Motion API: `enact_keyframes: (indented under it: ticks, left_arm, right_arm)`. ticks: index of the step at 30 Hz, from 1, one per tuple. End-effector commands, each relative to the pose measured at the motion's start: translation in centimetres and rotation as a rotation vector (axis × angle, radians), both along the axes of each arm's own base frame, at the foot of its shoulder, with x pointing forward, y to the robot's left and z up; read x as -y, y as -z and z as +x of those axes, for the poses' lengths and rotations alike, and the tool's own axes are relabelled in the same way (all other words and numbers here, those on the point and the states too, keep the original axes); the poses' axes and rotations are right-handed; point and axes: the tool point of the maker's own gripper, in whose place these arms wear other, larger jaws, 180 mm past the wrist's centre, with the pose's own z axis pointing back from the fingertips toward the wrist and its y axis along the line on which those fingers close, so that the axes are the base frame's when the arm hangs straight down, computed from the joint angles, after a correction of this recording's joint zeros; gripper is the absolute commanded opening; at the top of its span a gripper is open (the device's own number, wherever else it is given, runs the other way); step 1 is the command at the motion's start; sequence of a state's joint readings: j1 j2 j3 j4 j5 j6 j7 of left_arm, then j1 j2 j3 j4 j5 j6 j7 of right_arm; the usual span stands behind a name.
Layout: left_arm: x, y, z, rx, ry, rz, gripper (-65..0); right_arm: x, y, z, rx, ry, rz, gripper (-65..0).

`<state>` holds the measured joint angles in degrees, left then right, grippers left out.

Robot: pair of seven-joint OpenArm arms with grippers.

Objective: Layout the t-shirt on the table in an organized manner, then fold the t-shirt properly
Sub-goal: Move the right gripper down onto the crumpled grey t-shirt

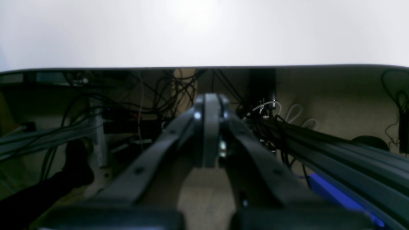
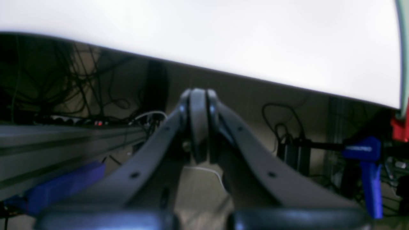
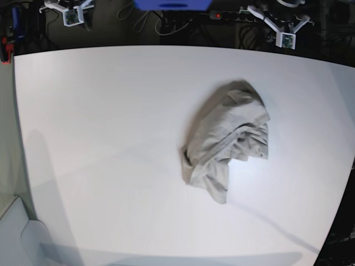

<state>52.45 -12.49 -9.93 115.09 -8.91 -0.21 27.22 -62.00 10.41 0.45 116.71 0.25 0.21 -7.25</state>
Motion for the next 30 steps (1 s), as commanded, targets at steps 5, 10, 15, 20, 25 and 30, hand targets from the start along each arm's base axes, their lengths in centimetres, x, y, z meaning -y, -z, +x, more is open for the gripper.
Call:
enact_keyframes:
  ticks: [5, 10, 15, 20, 25, 30]
  left_arm:
    - [0.2, -1.3, 1.9, 0.070, -0.106, -0.158, -65.0]
    - [-2.0, -3.1, 5.0, 0.168, -0.217, -0.240, -65.0]
    - [-3.5, -4.5, 7.2, 0.242, -0.236, -0.223, -65.0]
    - [-4.6, -5.5, 8.5, 0.292, -0.257, -0.212, -65.0]
    - [-4.9, -5.9, 9.1, 0.312, -0.254, -0.202, -64.9]
    - [-5.5, -6.1, 9.2, 0.319, -0.265, -0.191, -54.5]
  right_arm:
    - [0.0, -0.5, 1.4, 0.043, -0.005, 0.001, -65.0]
    - [-0.1, -1.2, 4.1, 0.118, -0.006, 0.003, -65.0]
    - [-0.3, -2.2, 7.2, 0.202, -0.008, 0.006, -65.0]
    - [-0.9, -3.5, 10.4, 0.293, -0.016, 0.020, -61.1]
    - [-3.6, -5.1, 13.5, 0.383, -0.063, 0.079, -44.3]
    - [-8.1, -6.8, 16.2, 0.453, -0.161, 0.161, -33.3]
